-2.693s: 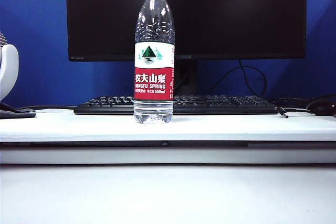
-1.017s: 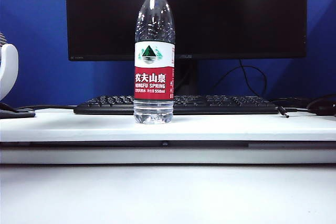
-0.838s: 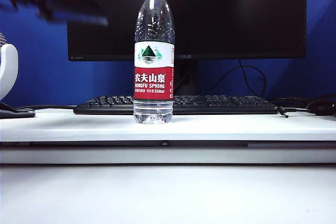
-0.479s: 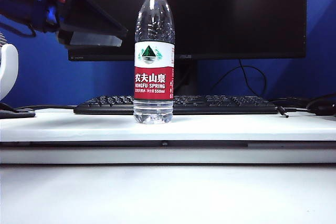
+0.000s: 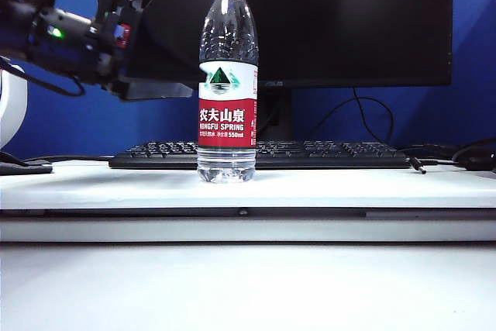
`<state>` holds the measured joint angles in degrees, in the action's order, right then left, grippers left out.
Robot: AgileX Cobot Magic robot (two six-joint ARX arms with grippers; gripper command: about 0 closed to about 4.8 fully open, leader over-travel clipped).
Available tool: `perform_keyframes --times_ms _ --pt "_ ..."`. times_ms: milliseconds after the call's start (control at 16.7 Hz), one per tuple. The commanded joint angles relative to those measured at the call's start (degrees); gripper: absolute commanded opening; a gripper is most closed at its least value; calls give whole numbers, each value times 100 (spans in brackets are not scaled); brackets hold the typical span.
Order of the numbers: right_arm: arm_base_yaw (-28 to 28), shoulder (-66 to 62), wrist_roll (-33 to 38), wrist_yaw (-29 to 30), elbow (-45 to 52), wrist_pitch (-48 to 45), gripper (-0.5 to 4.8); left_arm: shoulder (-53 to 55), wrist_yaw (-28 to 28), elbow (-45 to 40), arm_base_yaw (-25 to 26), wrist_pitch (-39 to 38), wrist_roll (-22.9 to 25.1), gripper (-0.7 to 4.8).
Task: Unscrew the cap from the plastic bottle on the table.
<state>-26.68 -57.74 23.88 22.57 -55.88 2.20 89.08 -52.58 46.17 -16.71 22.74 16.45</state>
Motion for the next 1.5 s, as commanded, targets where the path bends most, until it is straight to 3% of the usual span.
perform_keyframes --times_ms 60,299,598,658,898,1017,1376,1496 --pt "-197 17 -321 -350 -31 319 225 299 -404 15 -144 710 -378 479" --pt "-267 -4 -341 -365 -31 542 225 678 -352 15 -671 1137 -337 479" --pt "-273 -4 -699 -660 -31 1419 225 1150 216 15 -1213 1784 -365 479" --pt "-273 -11 -890 -765 -22 1692 225 1290 286 15 -1248 2109 -507 446" --pt "-275 -13 -1060 -772 4 1683 225 1554 509 15 -1276 2951 -994 442" --pt "-275 -15 -1174 -896 4 1665 225 1687 702 17 -1274 3346 -1119 392" --pt "-442 -140 -1425 -726 4 1547 225 1746 887 20 -1276 3517 -1137 348" --pt "-776 -313 -1650 -1086 7 1379 225 1753 887 22 -1276 3519 -1139 331"
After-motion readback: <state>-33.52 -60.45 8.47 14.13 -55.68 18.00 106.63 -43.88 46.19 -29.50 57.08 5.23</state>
